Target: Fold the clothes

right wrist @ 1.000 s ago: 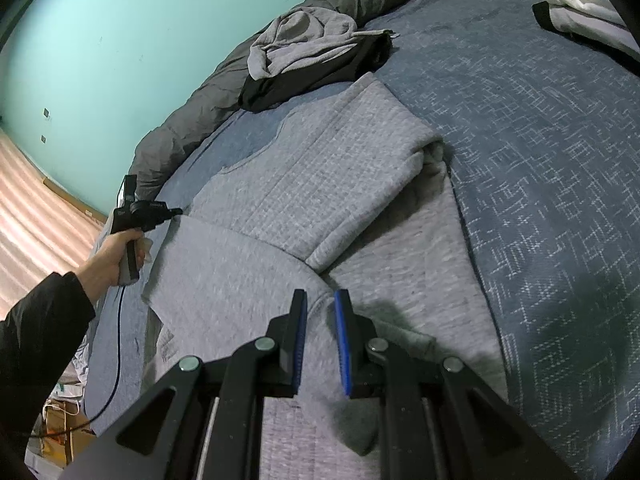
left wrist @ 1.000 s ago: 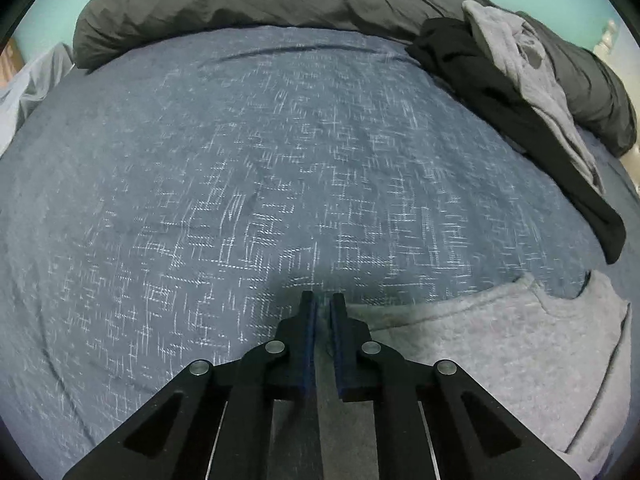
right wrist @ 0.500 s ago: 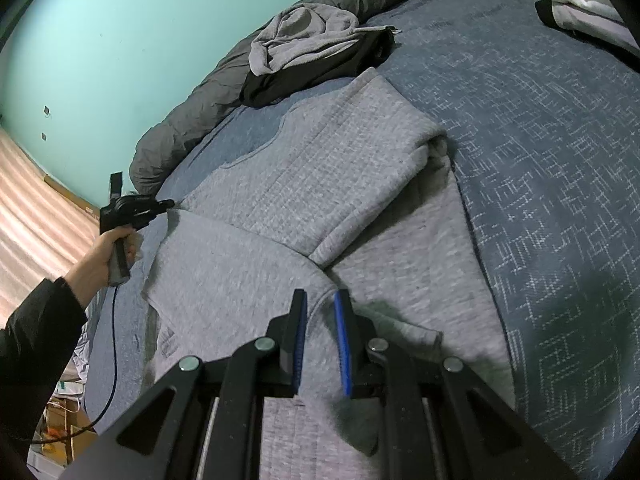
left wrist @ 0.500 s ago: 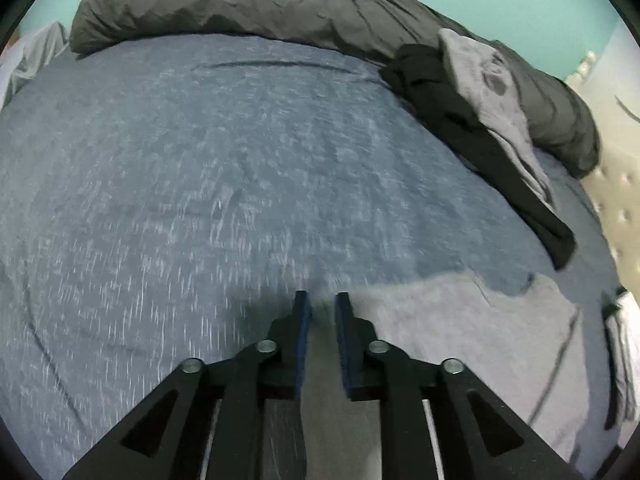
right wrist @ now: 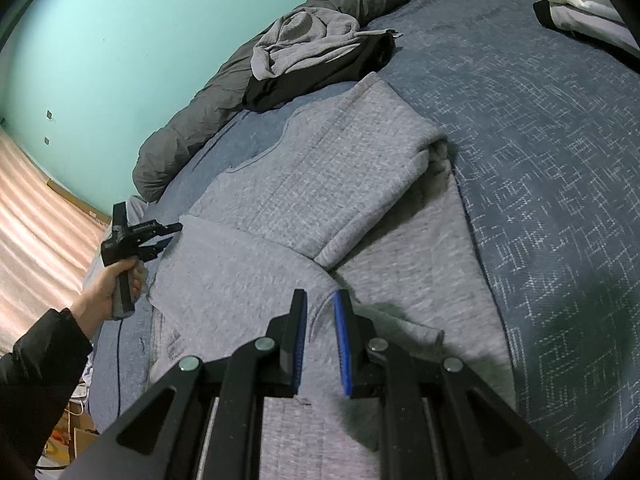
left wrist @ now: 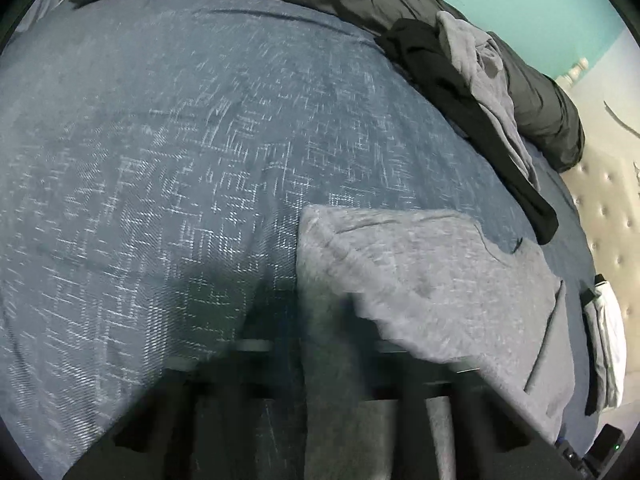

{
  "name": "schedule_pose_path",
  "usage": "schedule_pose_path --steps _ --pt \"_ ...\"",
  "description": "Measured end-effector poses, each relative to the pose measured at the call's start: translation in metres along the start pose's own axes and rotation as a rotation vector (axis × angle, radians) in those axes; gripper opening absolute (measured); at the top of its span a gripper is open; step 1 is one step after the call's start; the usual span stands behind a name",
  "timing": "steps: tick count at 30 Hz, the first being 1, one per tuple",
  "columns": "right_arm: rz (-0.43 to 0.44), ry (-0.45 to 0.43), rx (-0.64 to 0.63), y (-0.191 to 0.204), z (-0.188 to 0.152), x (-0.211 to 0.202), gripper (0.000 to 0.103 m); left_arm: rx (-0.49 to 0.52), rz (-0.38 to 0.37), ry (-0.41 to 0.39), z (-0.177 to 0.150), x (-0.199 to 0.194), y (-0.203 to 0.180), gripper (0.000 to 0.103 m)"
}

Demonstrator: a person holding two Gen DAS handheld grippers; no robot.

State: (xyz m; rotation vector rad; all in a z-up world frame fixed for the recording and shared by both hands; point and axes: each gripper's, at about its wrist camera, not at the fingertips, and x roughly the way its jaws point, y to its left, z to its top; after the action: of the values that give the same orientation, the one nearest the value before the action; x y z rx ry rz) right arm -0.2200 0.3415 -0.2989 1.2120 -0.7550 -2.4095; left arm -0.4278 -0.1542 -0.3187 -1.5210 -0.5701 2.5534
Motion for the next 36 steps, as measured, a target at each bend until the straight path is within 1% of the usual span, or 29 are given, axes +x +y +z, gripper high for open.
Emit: schedule_pose_path --steps 1,4,7,10,12,14,18,22,27,28,29,30,31,33,36 --pt "0.0 0.001 0.0 0.0 0.0 0.0 0.013 0.016 0.01 -0.007 0.001 0.002 -0.003 0.009" --pt "0.001 0.008 -0.002 0.0 0.0 0.001 0.013 0.06 0.058 -0.022 0.004 0.003 -0.01 0.007" --pt "0.002 0.01 -0.008 0.001 -0.001 0.001 0.013 0.054 0.095 -0.031 0.009 0.004 -0.009 0.006" --pt "-0.001 0.009 -0.012 0.001 -0.002 0.001 0.013 0.056 0.106 -0.026 0.009 0.004 -0.01 0.007" --pt "-0.004 0.007 -0.012 0.001 -0.002 0.0 0.013 0.044 0.106 -0.031 0.007 -0.003 -0.009 0.009" --pt "-0.005 0.005 -0.006 0.0 -0.002 -0.001 0.013 0.049 0.13 -0.04 0.005 -0.014 -0.008 0.01" --pt "-0.007 -0.007 -0.001 -0.001 -0.002 -0.004 0.013 0.031 0.117 -0.034 -0.013 -0.045 0.0 0.011" --pt "-0.006 -0.018 0.004 -0.002 0.0 -0.007 0.013 0.046 0.101 -0.006 -0.051 -0.077 0.001 0.017" --pt "-0.008 -0.026 0.012 0.002 -0.003 -0.012 0.013 0.066 0.096 0.028 -0.109 -0.105 0.003 0.018" --pt "0.009 -0.015 0.019 0.004 -0.005 -0.015 0.013 0.056 0.085 0.031 -0.121 -0.111 0.004 0.018" --pt "0.026 -0.004 0.025 0.006 -0.006 -0.018 0.013 0.047 0.075 0.032 -0.132 -0.118 0.006 0.02" --pt "0.039 0.001 0.027 0.008 -0.009 -0.022 0.016 0.039 0.066 0.033 -0.145 -0.125 0.006 0.026" --pt "0.044 0.015 0.022 0.01 -0.012 -0.025 0.022 0.034 0.051 0.034 -0.157 -0.132 0.006 0.036" --pt "0.052 0.042 0.012 0.014 -0.017 -0.031 0.029 0.024 0.024 0.038 -0.181 -0.144 0.007 0.045" --pt "0.041 0.05 -0.016 0.021 -0.019 -0.047 0.03 0.016 0.01 0.072 -0.214 -0.159 0.009 0.045"
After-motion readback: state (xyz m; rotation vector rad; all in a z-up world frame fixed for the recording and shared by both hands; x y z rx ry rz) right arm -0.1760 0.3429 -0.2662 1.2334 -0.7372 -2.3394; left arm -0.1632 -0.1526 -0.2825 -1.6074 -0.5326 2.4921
